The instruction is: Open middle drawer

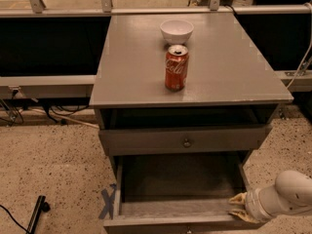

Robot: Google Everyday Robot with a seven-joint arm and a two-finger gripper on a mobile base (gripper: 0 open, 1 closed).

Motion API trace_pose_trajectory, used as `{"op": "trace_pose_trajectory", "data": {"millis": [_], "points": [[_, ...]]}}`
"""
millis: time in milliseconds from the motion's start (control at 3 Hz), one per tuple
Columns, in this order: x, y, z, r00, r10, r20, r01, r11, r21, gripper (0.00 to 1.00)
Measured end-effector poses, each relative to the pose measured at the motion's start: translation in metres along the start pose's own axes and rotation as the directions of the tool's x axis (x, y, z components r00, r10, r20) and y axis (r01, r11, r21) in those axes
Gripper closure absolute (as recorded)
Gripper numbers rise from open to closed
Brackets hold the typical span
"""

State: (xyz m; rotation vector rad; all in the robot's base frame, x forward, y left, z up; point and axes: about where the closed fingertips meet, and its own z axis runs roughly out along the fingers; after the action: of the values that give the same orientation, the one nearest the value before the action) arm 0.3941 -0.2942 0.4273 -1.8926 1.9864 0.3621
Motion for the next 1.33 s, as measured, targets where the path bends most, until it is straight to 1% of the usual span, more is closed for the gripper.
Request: {"op": "trace_pose_trajectory", "data": {"millis": [333,667,1000,1333], "points": [[-0.002,-0.002,-0.003,1.000,-0.006,0.005,0.006,1.0000,0.003,0.53],[-0.010,-0.006,-0.028,0.999,-0.038,0.030,0.037,0.9986,0.037,0.77],[-0.019,-0.011,-0.050,0.996,-0.071,0.053,0.068,0.9952,0.071,0.99],[-0.022,-0.014,-0.068,0.993,-0.084,0.080,0.075,0.9920,0.101,1.00]]}}
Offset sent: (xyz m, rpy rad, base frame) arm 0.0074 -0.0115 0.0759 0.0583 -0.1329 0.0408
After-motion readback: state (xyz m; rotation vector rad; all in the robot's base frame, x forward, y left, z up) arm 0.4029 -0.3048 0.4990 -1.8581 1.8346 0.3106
